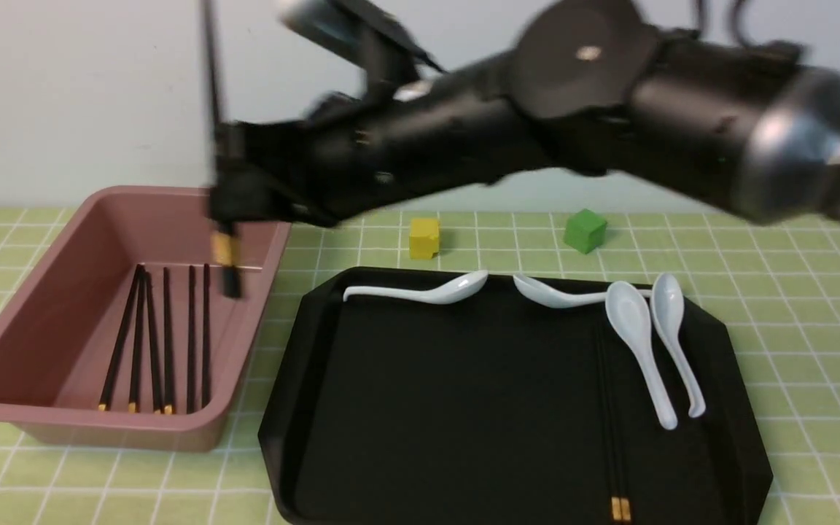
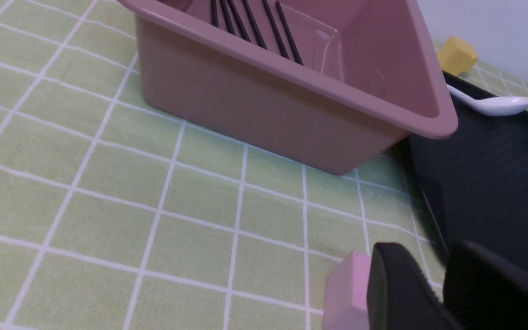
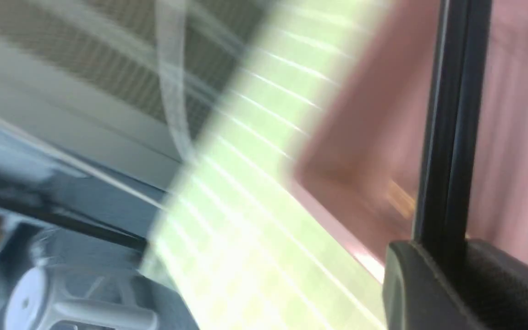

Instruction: On green tablecloth take chopsticks from black tray and put them in box.

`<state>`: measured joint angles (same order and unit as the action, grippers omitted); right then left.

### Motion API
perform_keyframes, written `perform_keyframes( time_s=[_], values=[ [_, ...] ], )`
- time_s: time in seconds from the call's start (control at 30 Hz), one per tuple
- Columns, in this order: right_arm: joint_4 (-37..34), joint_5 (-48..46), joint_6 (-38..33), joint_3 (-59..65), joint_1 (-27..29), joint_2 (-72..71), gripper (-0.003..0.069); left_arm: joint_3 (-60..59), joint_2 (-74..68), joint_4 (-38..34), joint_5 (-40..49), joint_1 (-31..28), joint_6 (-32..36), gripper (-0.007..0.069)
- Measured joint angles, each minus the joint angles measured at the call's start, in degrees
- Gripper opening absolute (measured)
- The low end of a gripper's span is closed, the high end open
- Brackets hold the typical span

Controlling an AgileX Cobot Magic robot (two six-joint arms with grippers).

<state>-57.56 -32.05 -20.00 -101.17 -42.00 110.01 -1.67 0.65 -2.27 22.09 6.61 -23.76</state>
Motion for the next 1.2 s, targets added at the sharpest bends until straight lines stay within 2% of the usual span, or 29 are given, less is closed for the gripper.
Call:
perform_keyframes(
  time_s=[0.13,0.3,0.33,0.37,0.5,0.57,0.67,0.77,0.87,1.03,1.13,1.17,1.2],
  values=[
    [-12.56,5.84,-16.94,-7.25,-3.45,9.58,0.0136,0.00,0.00,0.00,0.00,0.00,0.00,0.0184],
    [-23.98,9.54,-30.22,-9.89,-4.97,18.30,0.0150,0.00,0.00,0.00,0.00,0.00,0.00,0.0184],
    [-24.34,9.54,-30.67,-9.96,-4.97,18.30,0.0150,0.00,0.00,0.00,0.00,0.00,0.00,0.0184],
    [-26.66,10.18,-33.79,-10.10,-5.01,20.06,0.0171,0.00,0.00,0.00,0.00,0.00,0.00,0.0185],
    [-28.59,10.92,-36.64,-10.10,-4.95,22.49,0.0259,0.00,0.00,0.00,0.00,0.00,0.00,0.0188],
    [-28.77,10.94,-36.62,-10.10,-4.95,22.70,0.0280,0.00,0.00,0.00,0.00,0.00,0.00,0.0190],
    [-28.77,10.64,-36.47,-10.29,-4.95,22.48,0.0279,0.00,0.00,0.00,0.00,0.00,0.00,0.0192],
    [-28.27,9.02,-36.35,-10.30,-4.95,21.72,0.0235,0.00,0.00,0.00,0.00,0.00,0.00,0.0191],
    [-25.81,4.98,-34.60,-10.36,-4.80,20.11,0.0162,0.00,0.00,0.00,0.00,0.00,0.00,0.0191],
    [-12.51,-6.56,-23.37,-10.36,-3.16,12.97,0.0006,0.00,0.05,0.00,0.00,0.00,0.00,0.0193],
    [0.57,-14.02,-12.97,-10.42,-1.07,6.63,-0.0003,0.00,0.05,0.00,0.00,0.00,0.00,0.0193],
    [0.57,-14.55,-12.97,-10.42,-1.07,6.15,-0.0003,0.00,0.05,0.00,0.00,0.00,0.00,0.0193],
    [9.30,-19.62,-6.60,-10.54,0.43,1.50,-0.0001,0.00,0.05,0.00,0.00,0.00,0.00,0.0193]
  ],
)
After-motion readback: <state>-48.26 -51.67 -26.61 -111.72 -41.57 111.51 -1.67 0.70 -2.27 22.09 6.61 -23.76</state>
